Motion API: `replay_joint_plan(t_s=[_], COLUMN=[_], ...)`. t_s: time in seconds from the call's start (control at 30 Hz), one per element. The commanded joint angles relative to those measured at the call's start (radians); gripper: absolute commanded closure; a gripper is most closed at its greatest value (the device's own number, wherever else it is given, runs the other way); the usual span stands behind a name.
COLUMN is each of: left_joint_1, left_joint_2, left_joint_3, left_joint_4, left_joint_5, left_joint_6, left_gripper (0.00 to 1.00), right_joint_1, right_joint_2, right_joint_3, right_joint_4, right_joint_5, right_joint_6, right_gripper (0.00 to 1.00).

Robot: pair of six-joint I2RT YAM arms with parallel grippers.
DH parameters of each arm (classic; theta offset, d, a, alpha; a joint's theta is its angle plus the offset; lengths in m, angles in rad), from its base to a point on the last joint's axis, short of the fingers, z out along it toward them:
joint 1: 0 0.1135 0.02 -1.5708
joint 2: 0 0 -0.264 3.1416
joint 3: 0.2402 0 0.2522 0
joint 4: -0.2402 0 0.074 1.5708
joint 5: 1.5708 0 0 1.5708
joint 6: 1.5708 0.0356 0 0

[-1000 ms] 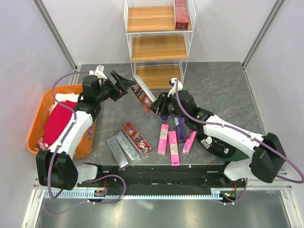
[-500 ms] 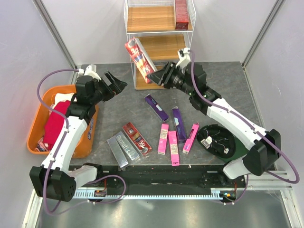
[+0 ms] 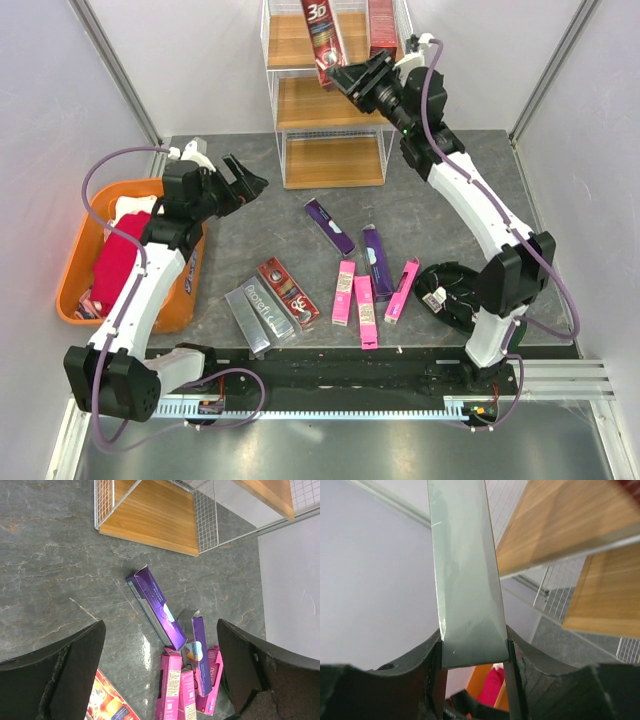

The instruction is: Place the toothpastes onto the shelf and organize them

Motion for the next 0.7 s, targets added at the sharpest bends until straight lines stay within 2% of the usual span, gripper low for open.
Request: replay_joint_plan(t_s=[0.0,0.17,0.33,0.67], left_joint_1=[0.004,0.004,0.006,0.006], left_joint_2=[-0.035,-0.094,-0.147,-0.145], left_joint_3=[-0.010,0.047,0.128,0.125], left_joint_4=[0.005,-0.039,-0.145,-0.158], left_joint_5=[-0.027,-0.059,-0.154,-0.142], left_joint_6=[0.055,0.142,0.219,0.205], left_gripper=[0.00,0.00,0.00,0.00], right_joint_1=[-0.054,-0.094,-0.114,-0.129], right_joint_2=[0.054,0.113,0.140,0.209], right_joint_3=[0.139,0.214,0.225,0.253], right_joint_4=[0.063,0.031,0.025,0.034], right_joint_5=[0.029,0.021,0.018,0.015], right_joint_6=[0.135,0.154,0.172,0.221], right_gripper=[0.82,0.82,0.82,0.80])
